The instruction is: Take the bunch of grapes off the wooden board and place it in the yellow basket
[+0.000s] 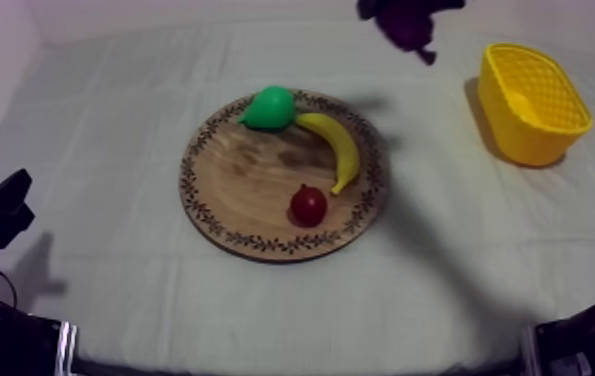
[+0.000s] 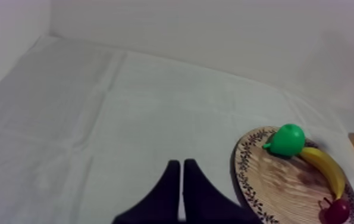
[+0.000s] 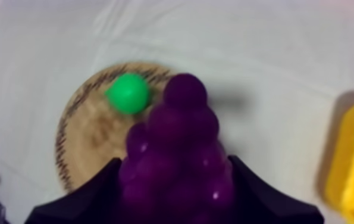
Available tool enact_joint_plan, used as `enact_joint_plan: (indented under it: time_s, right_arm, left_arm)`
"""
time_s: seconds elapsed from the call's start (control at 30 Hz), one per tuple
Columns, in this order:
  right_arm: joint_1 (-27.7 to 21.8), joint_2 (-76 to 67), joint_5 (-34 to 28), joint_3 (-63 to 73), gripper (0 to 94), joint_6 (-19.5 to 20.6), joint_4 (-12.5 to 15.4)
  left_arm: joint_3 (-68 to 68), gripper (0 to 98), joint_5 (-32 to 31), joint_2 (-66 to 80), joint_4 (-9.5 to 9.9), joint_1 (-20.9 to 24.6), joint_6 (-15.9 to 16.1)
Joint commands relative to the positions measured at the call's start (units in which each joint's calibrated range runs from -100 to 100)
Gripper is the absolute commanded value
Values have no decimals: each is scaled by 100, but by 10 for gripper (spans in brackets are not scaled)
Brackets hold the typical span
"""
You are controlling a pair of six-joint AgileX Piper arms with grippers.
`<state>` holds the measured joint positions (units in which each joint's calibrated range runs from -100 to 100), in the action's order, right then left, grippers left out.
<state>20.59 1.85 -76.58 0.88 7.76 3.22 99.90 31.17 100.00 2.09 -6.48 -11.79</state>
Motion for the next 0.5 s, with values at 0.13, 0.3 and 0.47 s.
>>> enact_joint_plan:
  time_s: [0.13, 0.3, 0.47]
  right_arm:
    - [-863, -526, 592, -144, 265, -735, -12]
    - [-1440, -752, 1163, -313, 267, -1224, -36]
    - [-1985, -835, 1751, -528, 267, -1709, 62]
  left_arm:
    - [-2, 1, -5, 0, 4, 0, 0]
    - [-2, 1, -5, 0, 4, 0, 0]
    - [-2, 1, -5, 0, 4, 0, 0]
